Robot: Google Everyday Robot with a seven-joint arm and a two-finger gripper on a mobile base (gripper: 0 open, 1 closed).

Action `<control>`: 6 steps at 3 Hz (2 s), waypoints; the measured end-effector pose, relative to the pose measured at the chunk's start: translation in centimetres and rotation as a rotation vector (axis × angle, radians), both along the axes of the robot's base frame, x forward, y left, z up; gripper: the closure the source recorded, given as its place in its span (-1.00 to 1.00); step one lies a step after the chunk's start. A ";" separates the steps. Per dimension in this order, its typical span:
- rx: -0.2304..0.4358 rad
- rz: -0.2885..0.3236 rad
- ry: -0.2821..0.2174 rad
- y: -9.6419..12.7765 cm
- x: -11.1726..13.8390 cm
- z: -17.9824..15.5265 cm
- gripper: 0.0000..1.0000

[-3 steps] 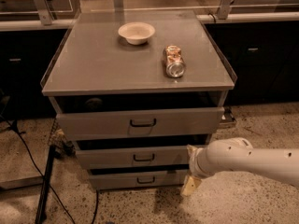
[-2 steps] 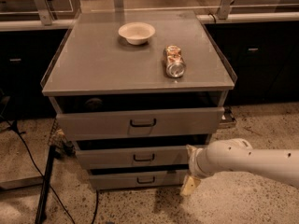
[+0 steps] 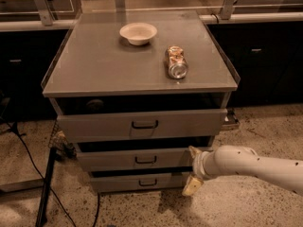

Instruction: Open middle drawer

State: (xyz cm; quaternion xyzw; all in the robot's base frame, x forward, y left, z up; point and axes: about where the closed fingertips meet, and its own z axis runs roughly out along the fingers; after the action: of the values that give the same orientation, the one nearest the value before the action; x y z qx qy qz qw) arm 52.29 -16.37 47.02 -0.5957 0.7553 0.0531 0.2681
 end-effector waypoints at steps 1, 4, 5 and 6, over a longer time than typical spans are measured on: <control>0.054 0.036 -0.024 1.0 1.4 -0.6 -1.00; 0.103 0.146 -0.059 4.4 5.8 -3.1 -1.00; 0.087 0.145 -0.032 4.4 6.6 -4.8 -1.00; 0.063 0.136 0.014 3.9 7.0 -6.9 -1.00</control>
Offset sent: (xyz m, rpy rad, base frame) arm 0.0438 0.0351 -0.0045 0.1373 -0.1010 0.1302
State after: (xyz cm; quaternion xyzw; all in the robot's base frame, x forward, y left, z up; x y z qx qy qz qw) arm 59.30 -12.49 40.09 -0.6365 0.7129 0.0991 0.2772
